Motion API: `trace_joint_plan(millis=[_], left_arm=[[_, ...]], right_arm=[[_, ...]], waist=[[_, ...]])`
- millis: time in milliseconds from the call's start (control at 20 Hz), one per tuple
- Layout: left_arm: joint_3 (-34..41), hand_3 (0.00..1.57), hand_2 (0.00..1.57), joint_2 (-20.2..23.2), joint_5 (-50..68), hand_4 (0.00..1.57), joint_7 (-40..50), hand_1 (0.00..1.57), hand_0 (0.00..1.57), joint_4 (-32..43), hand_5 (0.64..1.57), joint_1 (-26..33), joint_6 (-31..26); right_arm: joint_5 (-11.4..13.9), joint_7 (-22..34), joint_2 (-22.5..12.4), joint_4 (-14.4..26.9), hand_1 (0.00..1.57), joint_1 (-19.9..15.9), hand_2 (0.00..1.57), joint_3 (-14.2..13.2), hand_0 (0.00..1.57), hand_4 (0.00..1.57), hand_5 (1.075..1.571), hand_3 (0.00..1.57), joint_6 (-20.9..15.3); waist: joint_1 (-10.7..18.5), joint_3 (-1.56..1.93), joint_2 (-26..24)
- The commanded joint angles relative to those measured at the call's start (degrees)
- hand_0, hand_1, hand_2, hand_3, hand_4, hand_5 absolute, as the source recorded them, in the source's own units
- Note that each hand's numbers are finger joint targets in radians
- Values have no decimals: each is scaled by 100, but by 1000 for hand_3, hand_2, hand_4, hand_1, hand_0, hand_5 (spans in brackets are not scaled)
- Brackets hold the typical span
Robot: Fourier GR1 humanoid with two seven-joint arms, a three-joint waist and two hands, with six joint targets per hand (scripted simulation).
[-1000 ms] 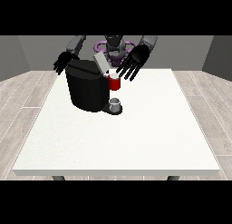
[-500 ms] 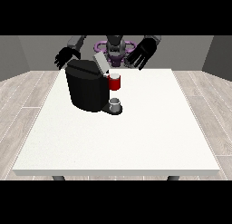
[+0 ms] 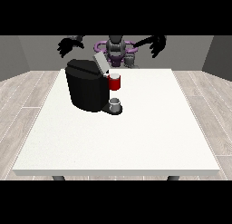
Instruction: Insert the coffee pod into the coffee machine and close the lid
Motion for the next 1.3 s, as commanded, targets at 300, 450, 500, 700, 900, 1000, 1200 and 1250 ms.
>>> trace_joint_plan(millis=[300, 450, 500, 700, 900, 1000, 1200, 1250], left_arm=[[373, 0, 0, -404, 841, 0, -95, 0, 0, -247, 1571, 926, -421], [210, 0, 0, -811, 909, 0, -42, 0, 0, -467, 1571, 1368, -339], [328, 0, 0, -742, 1108, 0, 122, 0, 0, -536, 1571, 1246, -463], [223, 0, 0, -977, 1233, 135, -45, 0, 0, -843, 1571, 1616, -439], [-62, 0, 0, -1071, 1498, 0, 346, 0, 0, -1548, 1571, 1933, -573], [48, 0, 0, -870, 1641, 88, 203, 0, 0, -1755, 1571, 1950, -498], [-746, 0, 0, -1096, 2044, 103, 508, 0, 0, -2304, 1571, 2244, -174], [-274, 0, 0, -829, 2022, 0, 481, 0, 0, -2435, 1571, 2405, -634]], right_arm=[[-175, 676, -309, -491, 0, -603, 0, 39, 0, 0, 1571, 0, 343], [-161, 798, -509, -519, 0, -527, 0, 92, 0, 0, 1571, 0, 604], [-171, 656, -446, -537, 0, -591, 0, 111, 0, 0, 1571, 0, 615], [263, 651, -226, -521, 0, -717, 0, 529, 0, 137, 1571, 0, 436], [220, 550, -419, -207, 0, -919, 0, 290, 0, 161, 1571, 0, 604], [190, 501, -563, -210, 0, -1121, 0, 271, 0, 0, 1571, 0, 841], [-10, 303, -511, 514, 0, -1454, 0, -72, 0, 0, 1571, 0, 841], [141, 659, -275, 138, 0, -1381, 0, 255, 0, 0, 1571, 0, 707]], waist=[[796, 3, -496], [913, 4, -664], [926, 5, -571], [1143, 4, -454], [1322, 6, -346], [1147, 5, 9], [1463, 7, 84], [1210, 5, 111]])
